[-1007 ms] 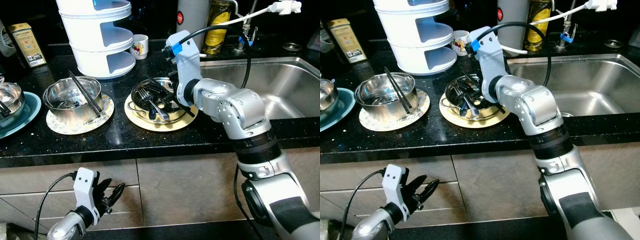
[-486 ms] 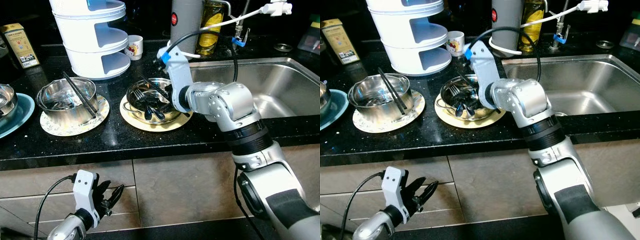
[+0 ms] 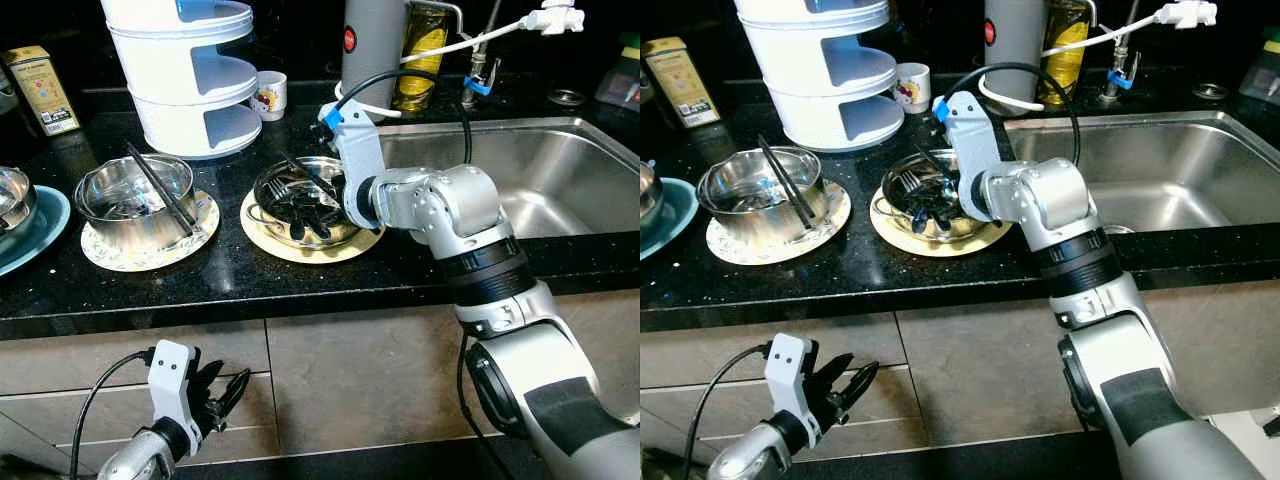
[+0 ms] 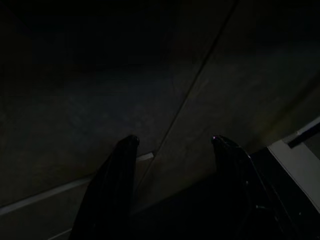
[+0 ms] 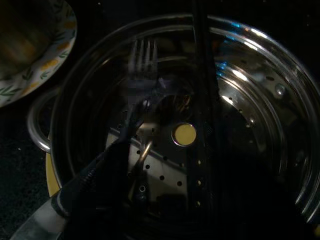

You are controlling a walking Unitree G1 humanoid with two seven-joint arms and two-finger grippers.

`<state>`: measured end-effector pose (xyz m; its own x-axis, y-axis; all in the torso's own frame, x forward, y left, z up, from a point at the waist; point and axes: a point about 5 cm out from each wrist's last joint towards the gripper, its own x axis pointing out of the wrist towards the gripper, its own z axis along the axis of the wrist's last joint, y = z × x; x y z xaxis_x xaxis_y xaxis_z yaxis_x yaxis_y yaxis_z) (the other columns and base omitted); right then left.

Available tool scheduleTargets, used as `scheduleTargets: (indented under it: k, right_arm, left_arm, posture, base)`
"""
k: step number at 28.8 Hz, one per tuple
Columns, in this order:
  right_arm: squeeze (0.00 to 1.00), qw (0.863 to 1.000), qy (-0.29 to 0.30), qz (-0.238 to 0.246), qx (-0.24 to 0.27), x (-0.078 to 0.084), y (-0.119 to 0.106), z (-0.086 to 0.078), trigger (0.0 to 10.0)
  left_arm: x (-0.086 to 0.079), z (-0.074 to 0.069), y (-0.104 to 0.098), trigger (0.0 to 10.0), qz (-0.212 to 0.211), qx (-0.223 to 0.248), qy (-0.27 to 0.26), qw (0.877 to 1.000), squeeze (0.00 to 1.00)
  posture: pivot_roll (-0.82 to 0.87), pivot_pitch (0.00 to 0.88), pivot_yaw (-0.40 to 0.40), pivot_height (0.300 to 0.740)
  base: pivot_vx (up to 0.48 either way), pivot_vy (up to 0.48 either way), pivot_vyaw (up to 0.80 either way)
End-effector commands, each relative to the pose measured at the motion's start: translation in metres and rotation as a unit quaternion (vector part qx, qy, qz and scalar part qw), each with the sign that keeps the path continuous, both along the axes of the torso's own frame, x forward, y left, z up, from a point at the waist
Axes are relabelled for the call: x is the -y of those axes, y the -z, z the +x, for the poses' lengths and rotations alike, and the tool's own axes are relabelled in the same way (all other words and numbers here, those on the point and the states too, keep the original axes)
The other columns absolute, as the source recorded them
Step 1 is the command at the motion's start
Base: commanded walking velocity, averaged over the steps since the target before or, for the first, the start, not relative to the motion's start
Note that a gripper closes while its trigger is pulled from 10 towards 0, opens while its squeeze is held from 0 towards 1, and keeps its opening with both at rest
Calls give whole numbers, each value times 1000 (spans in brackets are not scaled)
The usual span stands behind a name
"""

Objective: Kitchen organization

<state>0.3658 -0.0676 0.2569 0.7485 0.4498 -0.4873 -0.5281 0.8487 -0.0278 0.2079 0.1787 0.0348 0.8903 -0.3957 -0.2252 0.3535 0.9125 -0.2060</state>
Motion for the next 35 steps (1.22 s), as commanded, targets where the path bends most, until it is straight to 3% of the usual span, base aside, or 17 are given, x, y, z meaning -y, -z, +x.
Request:
scheduleTargets:
  k: [1,2,3,13,21,23,25,26,27,29,31,33,34,35]
  right_arm:
    - [0,1000,17,-11,-16,7,8,1,2353]
    - [0,1000,20,-15,-17,8,8,1,1647]
    - [0,999,21,-19,-18,9,9,2,0]
    - [0,999,24,-44,-13,11,10,2,0]
    - [0,999,1,-25,22,5,2,2,0]
    - [0,999,-11,1,35,2,-1,2,0]
    - [0,993,-37,93,64,-3,-15,-3,0]
    - [0,983,-42,155,84,-1,-24,-5,0]
    - [0,983,-42,155,84,-1,-24,-5,0]
    - [0,961,-39,249,115,7,-35,-9,0]
    - [0,945,-35,298,133,13,-39,-12,0]
    - [0,945,-35,298,133,13,-39,-12,0]
    - [0,932,-31,326,155,18,-43,-15,3765]
    - [0,932,-31,326,155,18,-43,-15,3765]
  left_arm:
    - [-2,2,-2,10000,3,4,-1,1000,0]
    - [-2,3,-3,10000,3,5,0,1000,0]
    - [-1,2,-3,10000,2,5,1,1000,0]
    - [0,-1,-2,10000,0,3,0,1000,0]
    - [1,2,-5,10000,-4,8,-4,1000,0]
    - [2,3,-7,10000,-9,11,-2,1000,0]
    - [9,0,-18,10000,-58,21,26,998,0]
    - [14,-4,-29,10000,-93,30,59,993,0]
    - [14,-4,-29,10000,-93,30,59,993,0]
    - [21,-10,-48,10000,-147,44,117,981,0]
    - [26,-13,-62,10000,-184,55,152,970,0]
    - [26,-13,-62,10000,-184,55,152,970,0]
    - [32,-15,-82,10000,-225,76,186,953,0]
    - [32,-15,-82,10000,-225,76,186,953,0]
  posture:
    - [13,0,-23,740]
    - [12,0,-23,740]
    - [12,0,-24,740]
    - [14,0,-31,740]
    - [12,0,-28,740]
    - [12,0,-28,740]
    - [12,0,-27,740]
    - [14,0,-24,740]
    - [14,0,-24,740]
    - [22,0,-22,740]
    - [25,0,-21,740]
    - [25,0,-21,740]
    - [26,0,-18,740]
    - [26,0,-18,740]
  base:
    - [0,0,0]
    - [0,0,0]
    - [0,0,0]
    - [0,0,0]
    - [0,0,0]
    - [0,0,0]
    - [0,0,0]
    - [0,0,0]
    - [0,0,0]
    - [0,0,0]
    - [0,0,0]
    - [0,0,0]
    - [0,0,0]
    - [0,0,0]
